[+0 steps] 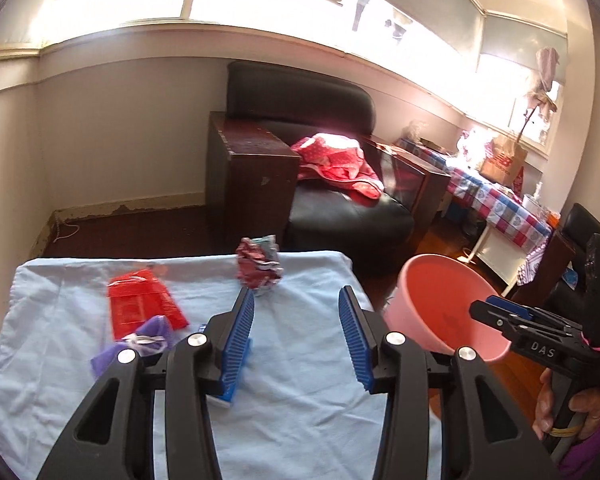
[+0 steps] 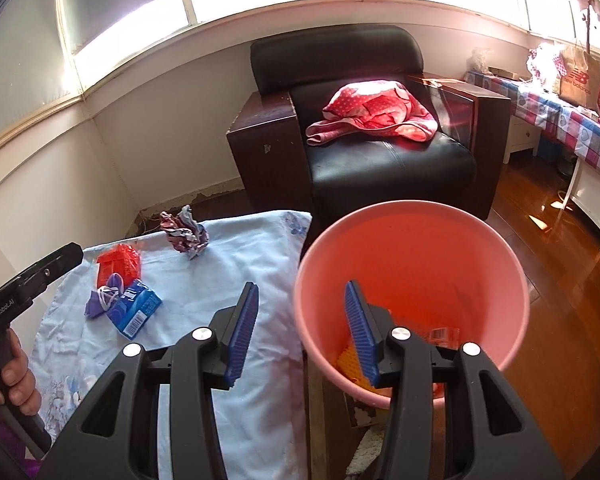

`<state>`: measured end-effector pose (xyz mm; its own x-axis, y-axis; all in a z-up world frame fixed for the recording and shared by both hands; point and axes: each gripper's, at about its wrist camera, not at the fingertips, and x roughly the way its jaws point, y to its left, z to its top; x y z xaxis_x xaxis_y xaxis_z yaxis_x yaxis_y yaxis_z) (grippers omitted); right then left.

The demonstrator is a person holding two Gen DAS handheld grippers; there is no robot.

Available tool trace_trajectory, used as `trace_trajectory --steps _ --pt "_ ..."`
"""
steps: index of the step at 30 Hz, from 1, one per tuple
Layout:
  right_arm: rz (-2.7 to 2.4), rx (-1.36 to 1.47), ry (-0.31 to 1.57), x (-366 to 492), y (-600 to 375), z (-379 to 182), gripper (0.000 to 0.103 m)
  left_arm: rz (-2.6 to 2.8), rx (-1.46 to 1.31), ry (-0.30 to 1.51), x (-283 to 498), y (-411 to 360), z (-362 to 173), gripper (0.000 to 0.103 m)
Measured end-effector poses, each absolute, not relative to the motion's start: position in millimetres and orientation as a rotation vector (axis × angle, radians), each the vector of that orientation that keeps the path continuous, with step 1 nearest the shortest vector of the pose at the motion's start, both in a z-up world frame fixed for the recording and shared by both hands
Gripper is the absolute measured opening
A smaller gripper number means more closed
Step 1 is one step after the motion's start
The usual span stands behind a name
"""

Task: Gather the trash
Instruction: 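Move both grippers back toward the red packet and crumpled wrapper, then grasp the red plastic packet with the left gripper while the right gripper grasps the crumpled patterned wrapper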

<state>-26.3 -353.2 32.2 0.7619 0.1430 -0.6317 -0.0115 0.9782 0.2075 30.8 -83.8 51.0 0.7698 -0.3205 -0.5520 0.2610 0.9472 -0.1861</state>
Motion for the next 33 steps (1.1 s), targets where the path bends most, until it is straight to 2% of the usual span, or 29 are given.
trace_trajectory --steps 6,10,23,26,28,31,33 --pt "0.185 0.190 0.721 -4.6 -306.8 33.7 0.046 -0.131 -0.184 0.651 36.8 9.6 30.9 0.043" --pt "0.250 0.180 0.746 16.2 -278.8 28.1 0.046 -0.075 -0.220 0.694 52.5 43.3 13.2 0.043" --pt "0.378 0.094 0.795 75.2 -223.1 8.1 0.046 -0.086 -0.298 0.813 128.3 51.3 -42.1 0.042" --pt "0.381 0.078 0.803 87.0 -218.0 4.0 0.046 -0.098 -0.301 0.831 137.8 47.5 -49.4 0.033" --pt "0.384 0.075 0.807 94.9 -215.2 1.9 0.046 -0.108 -0.299 0.841 140.0 45.6 -53.2 0.011" --pt "0.389 0.071 0.809 106.9 -210.3 0.7 0.047 -0.112 -0.304 0.835 137.7 45.8 -55.2 0.003" --pt "0.390 0.072 0.811 115.8 -206.5 -0.4 0.054 -0.118 -0.308 0.823 135.0 46.8 -53.2 0.001"
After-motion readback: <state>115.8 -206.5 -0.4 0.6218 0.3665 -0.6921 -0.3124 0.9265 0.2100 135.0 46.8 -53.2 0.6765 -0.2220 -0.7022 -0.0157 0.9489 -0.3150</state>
